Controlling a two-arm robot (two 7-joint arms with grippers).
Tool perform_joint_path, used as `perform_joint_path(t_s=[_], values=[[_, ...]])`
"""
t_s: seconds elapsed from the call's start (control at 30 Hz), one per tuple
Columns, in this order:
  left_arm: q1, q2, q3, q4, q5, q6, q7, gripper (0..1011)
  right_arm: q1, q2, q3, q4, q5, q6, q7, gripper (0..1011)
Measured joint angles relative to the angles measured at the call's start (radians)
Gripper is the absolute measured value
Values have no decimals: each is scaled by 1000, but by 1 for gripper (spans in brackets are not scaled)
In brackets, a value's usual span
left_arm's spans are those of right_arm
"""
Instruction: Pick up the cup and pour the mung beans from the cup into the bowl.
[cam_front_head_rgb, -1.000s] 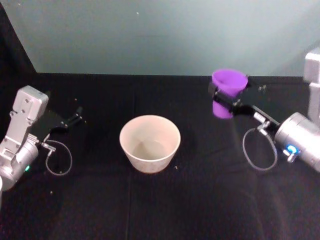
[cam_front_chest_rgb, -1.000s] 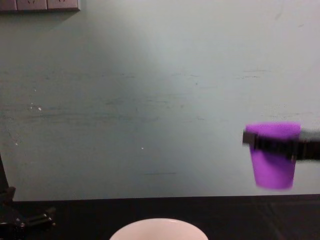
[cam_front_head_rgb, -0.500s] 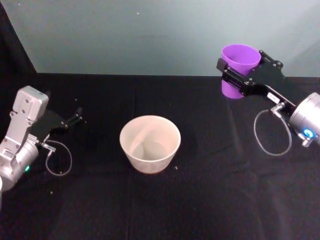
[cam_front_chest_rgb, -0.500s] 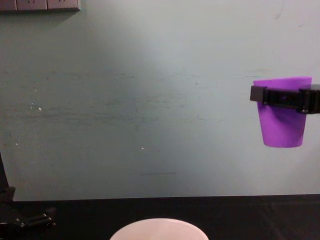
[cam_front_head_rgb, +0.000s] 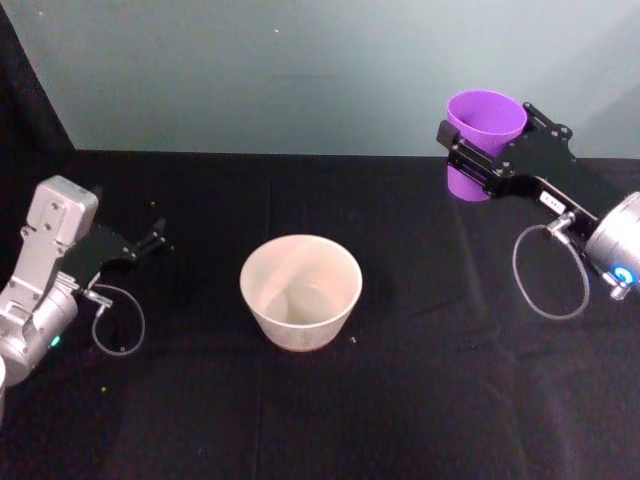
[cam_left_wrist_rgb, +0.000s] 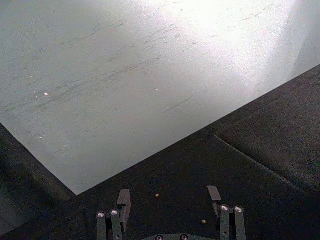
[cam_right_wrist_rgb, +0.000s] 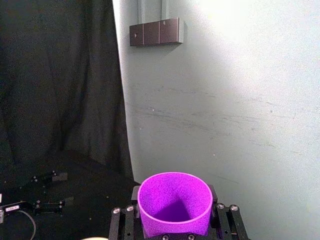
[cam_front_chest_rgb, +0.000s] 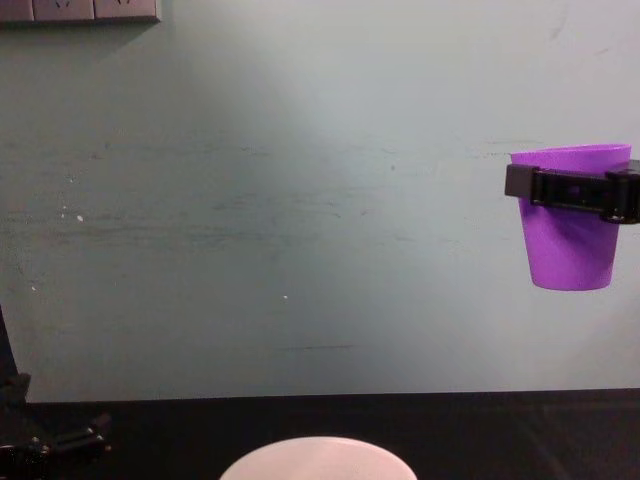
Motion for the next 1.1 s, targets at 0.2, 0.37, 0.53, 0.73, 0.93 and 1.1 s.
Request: perform_joint_path(t_s=[0.2,0.37,0.53,0.73,0.93,1.1], values=[[0,0,0,0,0,0,0,1000,2,-1,0,1,0,3,0,746],[0,0,0,0,0,0,0,1000,3,-2,-1,2,1,4,0,746],[0,0,0,0,0,0,0,1000,3,-2,-1,3,1,4,0,746],[0,0,0,0,0,0,0,1000,4,-2,-1,3,2,5,0,746],[0,0,0,0,0,0,0,1000,4,-3,-1,4,2,6,0,746],[0,0,0,0,0,0,0,1000,5,-3,-1,4,2,6,0,746]])
